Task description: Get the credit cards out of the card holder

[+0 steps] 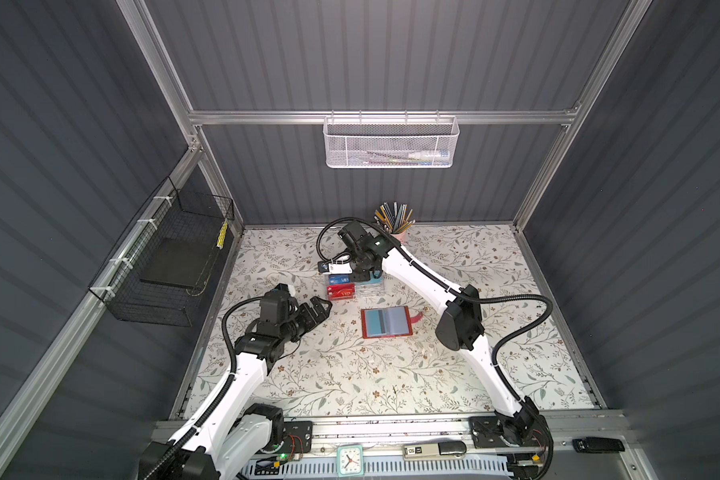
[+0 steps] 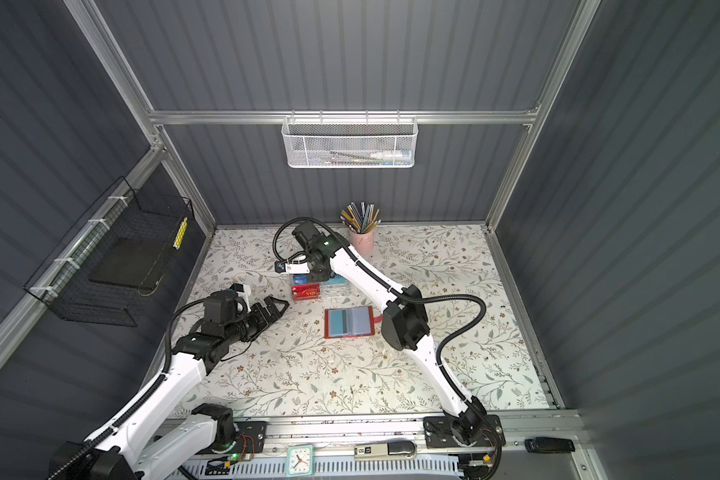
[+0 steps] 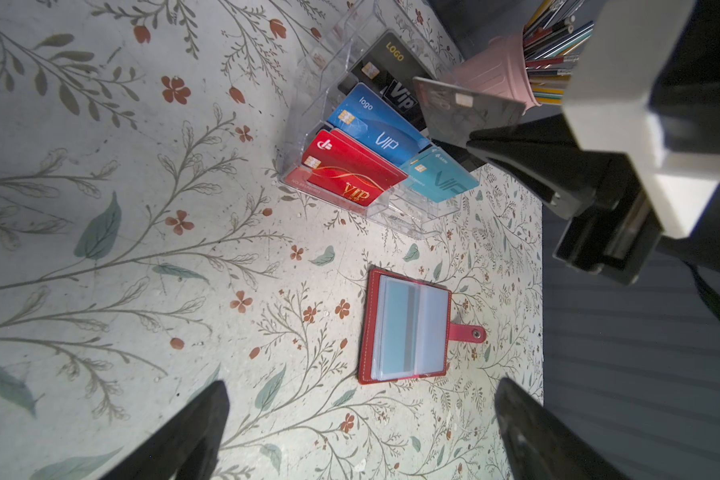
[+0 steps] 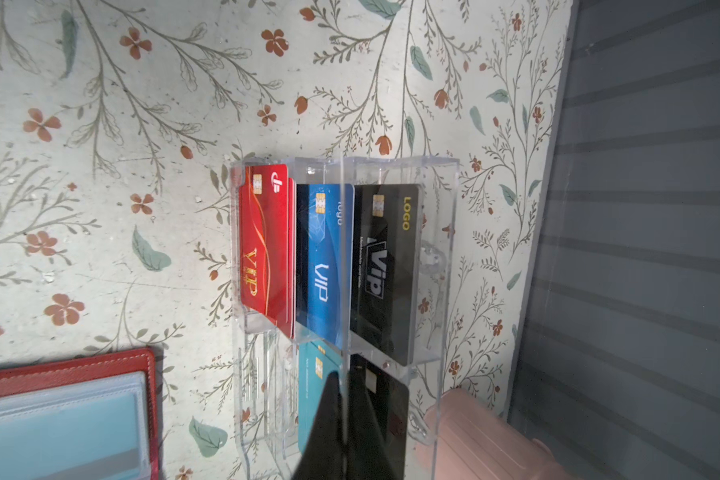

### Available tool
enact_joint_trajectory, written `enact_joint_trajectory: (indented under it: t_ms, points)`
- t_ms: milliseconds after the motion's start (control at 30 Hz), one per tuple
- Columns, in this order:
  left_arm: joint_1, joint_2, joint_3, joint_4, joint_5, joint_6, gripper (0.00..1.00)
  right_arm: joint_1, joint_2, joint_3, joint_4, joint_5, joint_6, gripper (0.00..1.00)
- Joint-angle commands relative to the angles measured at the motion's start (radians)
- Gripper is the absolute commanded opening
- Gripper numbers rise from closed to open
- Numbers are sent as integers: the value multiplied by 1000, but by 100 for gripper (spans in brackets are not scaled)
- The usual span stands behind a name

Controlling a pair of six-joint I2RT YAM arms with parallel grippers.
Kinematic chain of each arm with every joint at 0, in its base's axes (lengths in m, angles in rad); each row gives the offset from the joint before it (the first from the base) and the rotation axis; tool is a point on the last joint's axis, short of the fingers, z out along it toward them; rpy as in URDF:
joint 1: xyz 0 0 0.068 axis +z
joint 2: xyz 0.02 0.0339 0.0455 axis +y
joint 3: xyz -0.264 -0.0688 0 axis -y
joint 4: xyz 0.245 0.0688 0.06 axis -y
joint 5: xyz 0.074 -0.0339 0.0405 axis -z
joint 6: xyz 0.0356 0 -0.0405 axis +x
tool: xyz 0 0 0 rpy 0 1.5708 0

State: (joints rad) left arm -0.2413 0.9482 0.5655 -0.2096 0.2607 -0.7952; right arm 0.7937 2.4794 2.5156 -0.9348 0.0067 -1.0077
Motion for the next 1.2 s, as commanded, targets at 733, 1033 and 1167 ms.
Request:
enact_joint_trajectory:
  t_ms: [733, 1033, 1167]
  points:
    - [-1, 22, -7, 18, -5, 21, 100, -45, -45, -22, 34, -2, 16, 0]
    - [-1, 31, -8, 28, 3, 20, 100, -70, -97, -100, 14, 49, 32, 0]
    - [-1, 37, -11, 33, 6, 20, 100, -84, -111, -134, 7, 54, 43, 0]
